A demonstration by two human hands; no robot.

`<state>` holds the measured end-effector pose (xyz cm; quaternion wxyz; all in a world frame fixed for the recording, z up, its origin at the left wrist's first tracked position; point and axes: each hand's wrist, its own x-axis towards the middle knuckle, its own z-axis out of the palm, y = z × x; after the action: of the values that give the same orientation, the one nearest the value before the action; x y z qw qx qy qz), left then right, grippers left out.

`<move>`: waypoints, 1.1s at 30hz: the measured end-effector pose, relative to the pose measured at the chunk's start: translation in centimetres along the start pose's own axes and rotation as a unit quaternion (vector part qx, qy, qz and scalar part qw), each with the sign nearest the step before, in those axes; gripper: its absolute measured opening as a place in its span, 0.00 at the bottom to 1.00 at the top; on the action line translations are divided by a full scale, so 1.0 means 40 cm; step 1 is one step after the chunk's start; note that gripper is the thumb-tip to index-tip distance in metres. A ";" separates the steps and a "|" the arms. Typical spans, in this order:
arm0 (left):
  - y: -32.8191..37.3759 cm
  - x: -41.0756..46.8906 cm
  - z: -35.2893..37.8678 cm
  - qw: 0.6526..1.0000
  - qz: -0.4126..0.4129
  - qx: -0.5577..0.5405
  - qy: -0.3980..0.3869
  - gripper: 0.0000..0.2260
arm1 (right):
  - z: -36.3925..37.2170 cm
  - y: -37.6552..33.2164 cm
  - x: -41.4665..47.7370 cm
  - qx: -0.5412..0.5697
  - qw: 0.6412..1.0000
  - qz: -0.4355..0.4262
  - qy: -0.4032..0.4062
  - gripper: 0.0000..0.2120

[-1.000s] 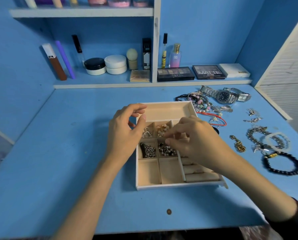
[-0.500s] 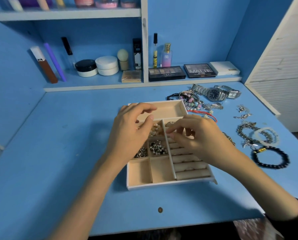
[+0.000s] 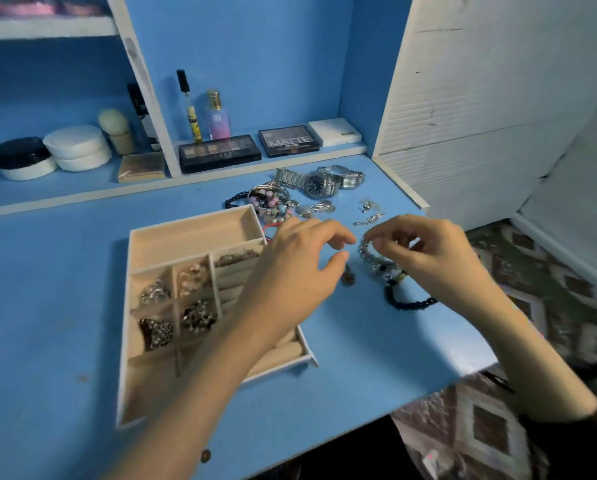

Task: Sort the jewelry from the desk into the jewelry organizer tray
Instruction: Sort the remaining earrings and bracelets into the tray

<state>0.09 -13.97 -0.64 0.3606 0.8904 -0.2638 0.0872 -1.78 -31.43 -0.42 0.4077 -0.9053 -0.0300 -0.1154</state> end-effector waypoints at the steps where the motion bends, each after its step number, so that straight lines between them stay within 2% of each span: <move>1: 0.009 0.008 0.016 1.000 0.010 0.008 -0.021 0.06 | -0.015 0.012 0.001 -0.002 1.000 0.007 0.008 0.06; 3: 0.030 0.019 0.043 0.996 0.031 0.023 -0.086 0.06 | -0.039 0.035 0.003 -0.003 1.000 0.020 0.021 0.07; 6: 0.061 0.025 0.083 0.975 0.071 0.063 -0.199 0.11 | -0.058 0.064 0.009 -0.006 0.999 0.037 0.038 0.07; 9: 0.075 0.025 0.115 0.962 0.103 0.114 -0.225 0.14 | -0.064 0.083 0.011 -0.002 0.998 0.052 0.039 0.07; 15: 0.072 0.031 0.133 0.960 0.129 0.151 -0.198 0.10 | -0.063 0.100 0.012 -0.006 0.998 0.055 0.030 0.06; 18: 0.064 0.034 0.122 0.976 0.097 0.077 -0.181 0.08 | -0.062 0.105 0.012 -0.007 0.998 0.055 0.024 0.06; 24: 0.059 0.056 0.059 0.994 0.017 -0.095 -0.055 0.04 | -0.056 0.110 0.013 -0.022 0.998 0.053 0.003 0.02; 29: 0.050 0.063 0.015 0.990 -0.013 -0.138 0.010 0.02 | -0.046 0.109 0.015 -0.051 0.997 0.060 -0.021 0.07; 33: 0.044 0.062 -0.008 0.989 -0.030 -0.143 0.025 0.02 | -0.038 0.101 0.022 -0.141 0.988 0.060 -0.034 0.11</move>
<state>1.28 -15.82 1.48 0.4933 0.8346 -0.2379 0.0601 -0.61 -35.29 -2.18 0.2805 -0.9574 0.0272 -0.0632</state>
